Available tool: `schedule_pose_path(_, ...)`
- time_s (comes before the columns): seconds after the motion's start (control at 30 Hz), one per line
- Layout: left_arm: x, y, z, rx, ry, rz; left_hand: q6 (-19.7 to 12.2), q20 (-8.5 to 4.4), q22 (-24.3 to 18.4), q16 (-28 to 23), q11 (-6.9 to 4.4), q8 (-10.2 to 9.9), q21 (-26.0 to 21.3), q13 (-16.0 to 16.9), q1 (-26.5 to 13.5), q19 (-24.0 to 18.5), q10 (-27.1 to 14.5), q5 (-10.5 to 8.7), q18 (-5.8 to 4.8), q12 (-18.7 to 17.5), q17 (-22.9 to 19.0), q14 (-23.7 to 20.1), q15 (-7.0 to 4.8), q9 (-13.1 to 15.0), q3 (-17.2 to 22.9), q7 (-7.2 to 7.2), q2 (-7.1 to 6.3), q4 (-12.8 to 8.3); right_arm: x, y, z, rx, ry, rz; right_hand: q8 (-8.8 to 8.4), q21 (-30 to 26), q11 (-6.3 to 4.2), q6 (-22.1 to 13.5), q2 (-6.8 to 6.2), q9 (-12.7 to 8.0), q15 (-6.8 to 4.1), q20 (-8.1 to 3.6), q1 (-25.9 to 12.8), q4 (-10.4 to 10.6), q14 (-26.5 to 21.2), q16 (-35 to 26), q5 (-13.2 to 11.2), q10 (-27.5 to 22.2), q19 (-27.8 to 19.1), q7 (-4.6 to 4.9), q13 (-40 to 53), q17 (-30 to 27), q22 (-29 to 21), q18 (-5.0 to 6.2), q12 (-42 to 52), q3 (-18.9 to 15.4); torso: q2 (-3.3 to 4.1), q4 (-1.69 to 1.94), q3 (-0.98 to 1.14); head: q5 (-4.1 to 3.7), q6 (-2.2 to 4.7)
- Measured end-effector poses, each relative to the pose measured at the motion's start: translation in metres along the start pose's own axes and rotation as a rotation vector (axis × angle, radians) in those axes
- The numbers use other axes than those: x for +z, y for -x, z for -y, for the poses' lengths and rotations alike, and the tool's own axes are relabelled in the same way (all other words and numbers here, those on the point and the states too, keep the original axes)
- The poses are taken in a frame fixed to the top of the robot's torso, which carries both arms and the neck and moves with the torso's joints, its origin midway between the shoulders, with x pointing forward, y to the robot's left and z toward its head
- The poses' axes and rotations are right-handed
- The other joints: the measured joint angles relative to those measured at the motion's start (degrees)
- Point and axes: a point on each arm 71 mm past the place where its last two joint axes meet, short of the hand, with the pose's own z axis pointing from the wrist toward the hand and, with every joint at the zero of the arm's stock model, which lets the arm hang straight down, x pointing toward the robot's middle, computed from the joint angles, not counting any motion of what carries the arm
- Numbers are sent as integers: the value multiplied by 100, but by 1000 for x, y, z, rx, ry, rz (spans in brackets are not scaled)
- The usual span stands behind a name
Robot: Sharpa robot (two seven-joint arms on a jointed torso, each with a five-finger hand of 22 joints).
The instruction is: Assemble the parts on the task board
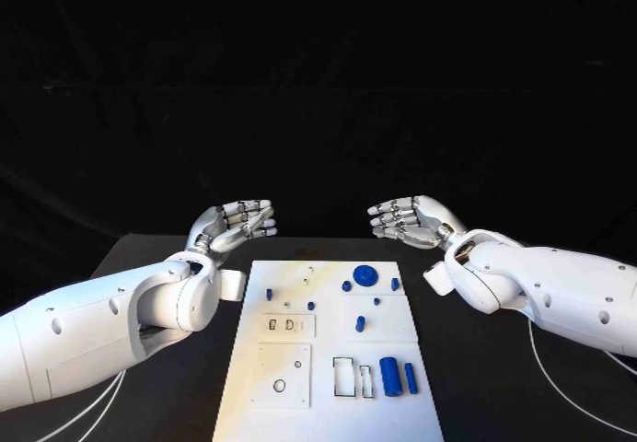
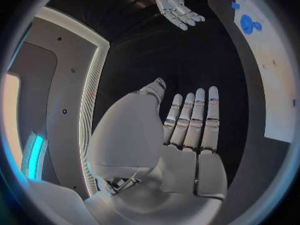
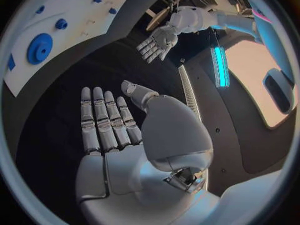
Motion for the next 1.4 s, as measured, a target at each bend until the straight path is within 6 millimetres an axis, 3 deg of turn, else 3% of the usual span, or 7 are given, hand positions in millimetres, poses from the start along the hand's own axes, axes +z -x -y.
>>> schedule_pose_path(0.3, -13, 1, 11, -16, -14, -60, 541, -117, 78, 226, -103, 177, 262, 0, 111, 565, 775, 0, -2, 33, 222, 638, -156, 103, 211, 121, -51, 8, 5, 5, -13, -217, 52, -67, 105, 365, -135, 468, -158, 46, -182, -132, -40, -86, 677, 195, 0, 606, 459, 101, 18, 91, 152, 1, -72, 86, 180, 49, -24, -41, 38)
schedule_pose_path(0.47, -21, -2, 16, -30, -15, -96, 586, -134, 81, 241, -113, 190, 285, 1, 114, 619, 860, 0, -3, 33, 255, 697, -177, 111, 234, 148, -55, 0, 10, -2, -21, -374, 63, -135, 193, 842, -288, 724, -294, 98, -404, -346, -119, -64, 1350, 513, 0, 1022, 877, 159, 50, 351, 403, 1, -106, 64, 284, 93, -42, -70, 49)
schedule_pose_path(0.57, -26, -4, 19, -39, -14, -117, 586, -134, 81, 241, -114, 190, 285, 5, 114, 618, 860, 0, -3, 33, 261, 697, -177, 111, 234, 148, -55, 0, 12, -9, -25, -472, 66, -179, 219, 1164, -381, 825, -379, 133, -535, -478, -160, -13, 1754, 772, 0, 1230, 1115, 87, 74, 582, 583, 1, -106, 13, 336, 118, -53, -82, 50)
schedule_pose_path(0.67, -29, -7, 21, -48, -14, -135, 586, -134, 81, 240, -113, 190, 285, 5, 114, 618, 860, 0, -4, 33, 261, 697, -177, 111, 234, 148, -54, 0, 13, -16, -27, -558, 68, -213, 261, 2070, -572, 1075, -647, 253, -841, -791, -308, 108, 2665, 1717, 40, 1614, 1688, -83, 162, 1483, 1135, 2, -194, -107, 392, 143, -63, -94, 46)
schedule_pose_path(0.97, -37, -16, 26, -70, -12, -182, 586, -134, 80, 240, -113, 190, 285, 5, 114, 618, 859, 1, -3, 33, 260, 697, -176, 110, 234, 148, -54, 0, 19, -34, -29, -764, 69, -278, 261, 2904, -622, 1067, -784, 419, -909, -896, -332, 321, 3032, 3117, 76, 1351, 1986, -119, 434, 2644, 1780, 1, -194, -271, 548, 196, -90, -124, 49)
schedule_pose_path(1.17, -39, -20, 28, -78, -9, -198, 586, -134, 80, 240, -113, 190, 285, 4, 114, 618, 859, 1, -4, 33, 267, 696, -176, 110, 234, 148, -54, 0, 20, -41, -26, -826, 60, -303, 261, 4166, -593, 1067, -791, 526, -868, -888, -326, 398, 3257, 4880, 121, 1261, 2527, -119, 589, 4328, 3358, -11, -178, -254, 623, 209, -99, -133, 69)
schedule_pose_path(1.4, -39, -20, 29, -80, -8, -206, 586, -134, 80, 240, -113, 190, 285, 4, 114, 618, 859, 1, -4, 33, 267, 696, -176, 110, 233, 148, -54, 0, 21, -46, -22, -862, 49, -319, 237, 4900, -572, 1041, -820, 593, -868, -869, -297, 439, 3257, 5745, 155, 1200, 2852, -93, 617, 5186, 4338, -182, -127, -214, 678, 220, -99, -138, 77)
